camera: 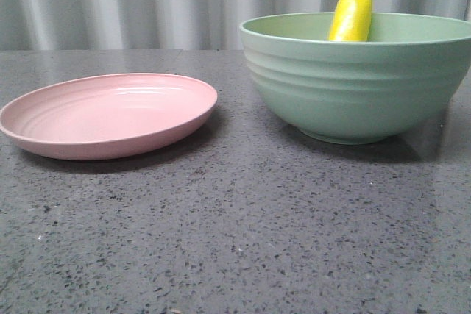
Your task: Transfer banana from pink plate to green bowl
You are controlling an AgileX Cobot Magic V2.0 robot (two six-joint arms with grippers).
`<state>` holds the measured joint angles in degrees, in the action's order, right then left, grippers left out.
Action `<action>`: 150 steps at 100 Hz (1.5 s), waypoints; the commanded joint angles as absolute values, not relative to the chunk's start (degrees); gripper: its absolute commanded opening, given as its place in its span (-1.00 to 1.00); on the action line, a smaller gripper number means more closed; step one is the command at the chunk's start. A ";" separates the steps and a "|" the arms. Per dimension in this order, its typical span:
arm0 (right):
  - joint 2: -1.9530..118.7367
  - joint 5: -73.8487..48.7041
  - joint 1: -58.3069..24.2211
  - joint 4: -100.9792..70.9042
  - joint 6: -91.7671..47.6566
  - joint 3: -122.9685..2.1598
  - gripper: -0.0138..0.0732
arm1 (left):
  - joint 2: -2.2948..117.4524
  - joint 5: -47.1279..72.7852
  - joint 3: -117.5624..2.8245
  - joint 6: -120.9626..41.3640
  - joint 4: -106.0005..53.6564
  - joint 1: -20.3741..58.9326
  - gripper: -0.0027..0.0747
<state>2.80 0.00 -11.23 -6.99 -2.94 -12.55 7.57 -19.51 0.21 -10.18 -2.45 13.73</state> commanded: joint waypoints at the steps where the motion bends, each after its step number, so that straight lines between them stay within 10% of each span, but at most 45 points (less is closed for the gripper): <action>1: 3.25 4.38 -11.26 -6.47 -3.39 -14.07 -0.83 | 5.83 -17.69 0.70 -9.49 -3.92 9.49 -0.98; 33: 3.25 4.38 -11.26 -6.47 -3.39 -14.07 -0.83 | -1.76 15.03 0.70 -9.49 -7.77 0.63 -0.98; 150: 3.25 18.60 -4.41 -6.45 -3.27 -4.01 -0.83 | -1.86 14.85 0.83 -9.60 -7.51 0.34 -0.98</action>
<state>2.80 7.50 -7.11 -6.99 -2.94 -5.76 -0.25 18.61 0.21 -10.04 -6.96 0.40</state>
